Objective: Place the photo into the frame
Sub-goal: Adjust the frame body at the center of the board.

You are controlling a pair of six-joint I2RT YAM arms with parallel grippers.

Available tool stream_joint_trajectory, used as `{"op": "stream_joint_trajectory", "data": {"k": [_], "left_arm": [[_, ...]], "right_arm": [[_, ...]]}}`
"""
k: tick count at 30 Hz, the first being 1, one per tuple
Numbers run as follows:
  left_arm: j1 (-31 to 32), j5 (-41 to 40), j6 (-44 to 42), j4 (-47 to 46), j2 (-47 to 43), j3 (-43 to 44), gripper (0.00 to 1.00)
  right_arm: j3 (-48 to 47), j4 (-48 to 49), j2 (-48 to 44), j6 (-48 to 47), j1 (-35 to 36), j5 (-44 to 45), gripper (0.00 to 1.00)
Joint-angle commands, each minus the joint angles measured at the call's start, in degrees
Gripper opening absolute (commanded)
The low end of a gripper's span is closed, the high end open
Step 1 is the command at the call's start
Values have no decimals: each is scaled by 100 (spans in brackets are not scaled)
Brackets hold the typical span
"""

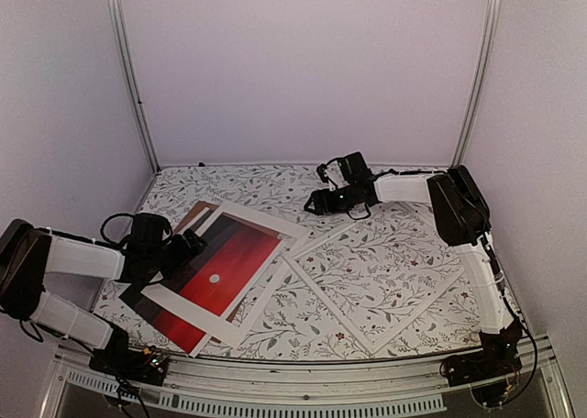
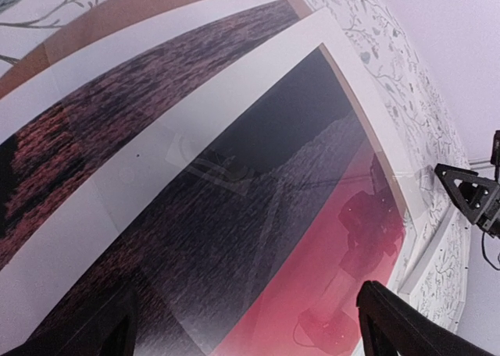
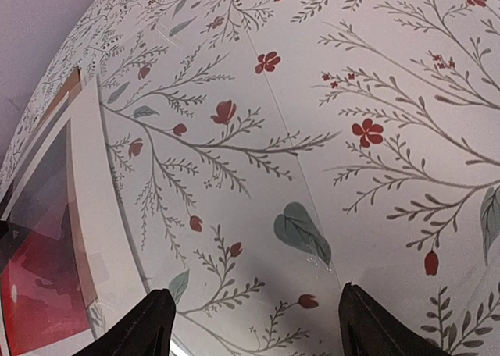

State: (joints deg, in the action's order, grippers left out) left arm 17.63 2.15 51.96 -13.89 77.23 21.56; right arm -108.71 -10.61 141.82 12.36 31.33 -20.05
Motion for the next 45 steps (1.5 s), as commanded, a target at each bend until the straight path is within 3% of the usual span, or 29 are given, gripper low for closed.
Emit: {"op": "stream_joint_trajectory", "data": {"k": [1, 8, 15, 24, 30, 45], "left_arm": [[54, 18, 139, -111, 46, -134, 99], [-48, 60, 108, -223, 177, -84, 99], [-549, 306, -84, -220, 83, -56, 98], [-650, 824, 174, -83, -288, -178, 100], [-657, 1257, 419, 84, -122, -53, 100], [-700, 1758, 1236, -585, 105, -360, 99]], "right_arm": [[734, -202, -362, 296, 67, -487, 74], [1633, 185, -1024, 533, 209, -805, 69], [2171, 455, -1619, 767, 245, -899, 67], [681, -558, -878, 699, 89, -8, 78], [-270, -1093, -170, 686, 84, -114, 79], [-590, -1287, 237, 995, 138, -843, 74]]}}
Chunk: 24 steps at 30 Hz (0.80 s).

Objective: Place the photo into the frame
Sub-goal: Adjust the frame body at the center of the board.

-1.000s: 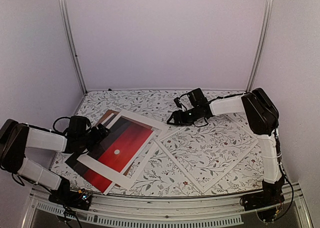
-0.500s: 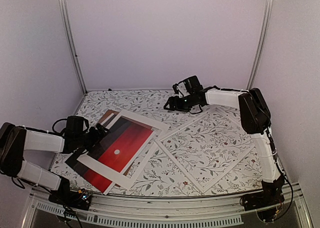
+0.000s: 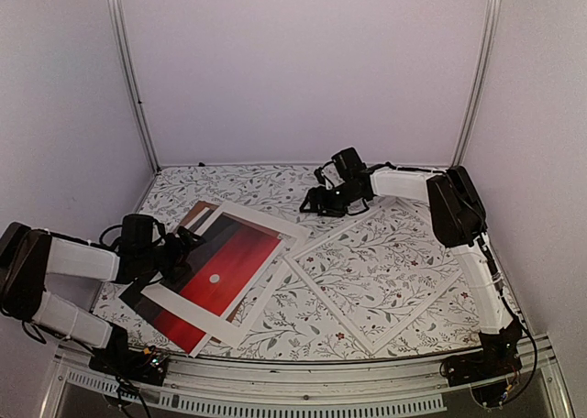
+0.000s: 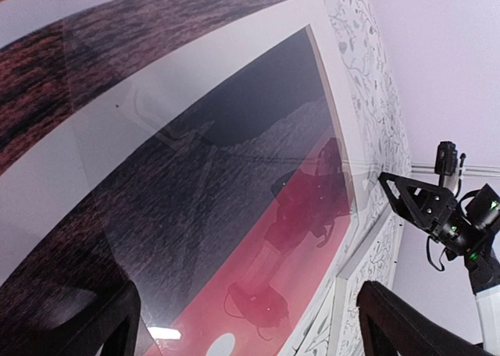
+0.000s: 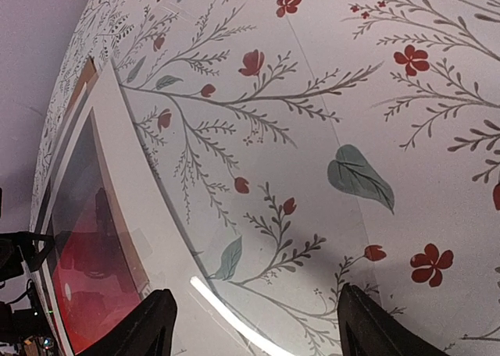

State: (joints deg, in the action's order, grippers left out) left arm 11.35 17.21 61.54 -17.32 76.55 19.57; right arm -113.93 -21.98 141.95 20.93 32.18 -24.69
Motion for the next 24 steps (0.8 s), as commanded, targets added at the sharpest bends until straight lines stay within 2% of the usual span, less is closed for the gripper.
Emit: {"op": "stream_joint_trajectory", "data": {"k": [1, 13, 18, 24], "left_arm": [[-82, 297, 330, -283, 185, -172, 99], [-214, 216, 339, 217, -516, -285, 99], [-457, 72, 66, 606, -884, -322, 100], [-572, 97, -289, 659, -769, -184, 100]], "right_arm": [[-42, -143, 216, 160, 71, -425, 74], [650, 370, -285, 471, 95, -905, 71], [773, 452, -512, 460, 5, -752, 71], [845, 386, -669, 256, -50, -320, 71]]}}
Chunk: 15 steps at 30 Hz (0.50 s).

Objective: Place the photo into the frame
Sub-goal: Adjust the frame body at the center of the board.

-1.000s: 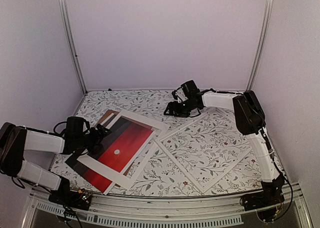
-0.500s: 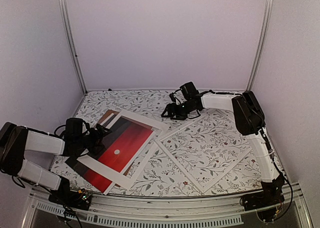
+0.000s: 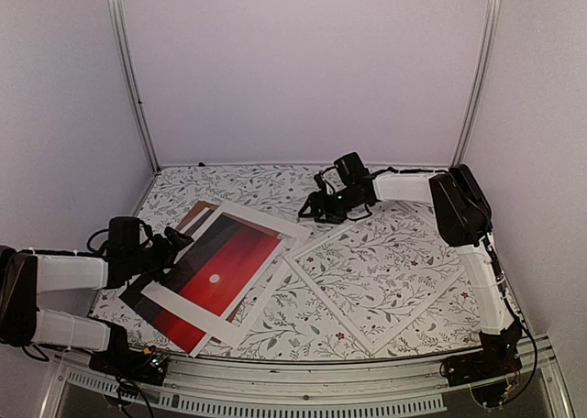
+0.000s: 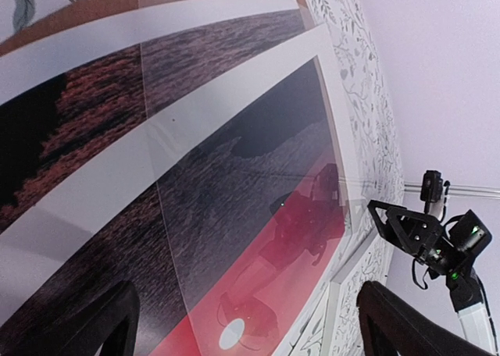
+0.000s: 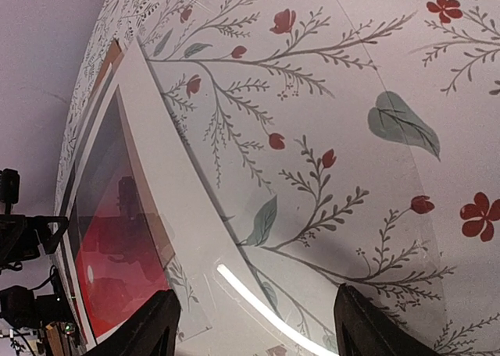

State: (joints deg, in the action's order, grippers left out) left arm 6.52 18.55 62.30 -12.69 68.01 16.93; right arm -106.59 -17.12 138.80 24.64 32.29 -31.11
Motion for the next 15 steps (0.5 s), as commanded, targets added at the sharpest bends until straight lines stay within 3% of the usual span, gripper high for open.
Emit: {"op": "stream_joint_trajectory", "data": {"k": [1, 15], "left_arm": [[-90, -2, -445, 201, 149, 127, 100], [-81, -416, -1375, 720, 74, 349, 99]], "right_arm": [[157, -134, -402, -174, -65, 443, 72], [1771, -265, -1971, -1034, -476, 1712, 79]]}}
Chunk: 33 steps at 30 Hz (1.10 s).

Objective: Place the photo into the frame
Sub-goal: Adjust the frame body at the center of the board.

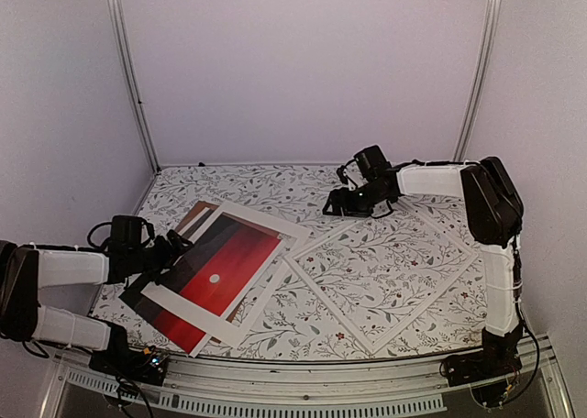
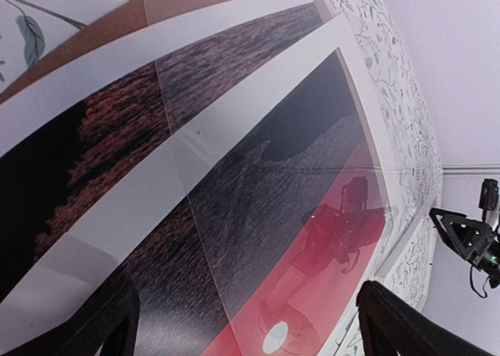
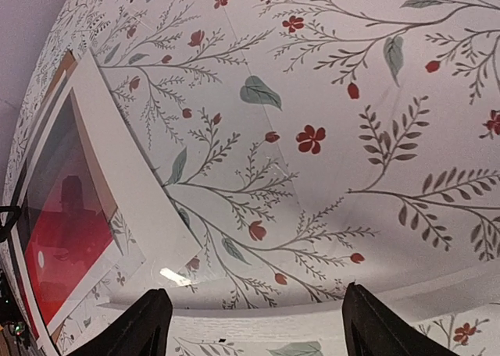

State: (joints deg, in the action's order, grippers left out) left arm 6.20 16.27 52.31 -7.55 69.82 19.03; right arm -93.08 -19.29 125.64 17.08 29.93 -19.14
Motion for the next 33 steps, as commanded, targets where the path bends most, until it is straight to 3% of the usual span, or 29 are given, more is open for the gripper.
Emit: {"op": "stream_joint_trajectory", "data": {"k": [1, 6, 10, 19, 33], "left_arm": [[-46, -206, -424, 228, -116, 163, 99], [24, -410, -722, 453, -183, 374, 99], [84, -643, -1003, 594, -210, 564, 98], [136, -831, -1108, 640, -299, 666, 99], [154, -897, -1120, 485, -209, 576, 99]], "right_arm": [[592, -46, -761, -296, -295, 583, 79], [1446, -22, -1415, -213, -360, 1123, 79], [1747, 142, -1556, -20, -358, 1061, 82], [1209, 482, -800, 627, -360, 1053, 99], [817, 625, -136, 1391, -354, 2051, 99]]}}
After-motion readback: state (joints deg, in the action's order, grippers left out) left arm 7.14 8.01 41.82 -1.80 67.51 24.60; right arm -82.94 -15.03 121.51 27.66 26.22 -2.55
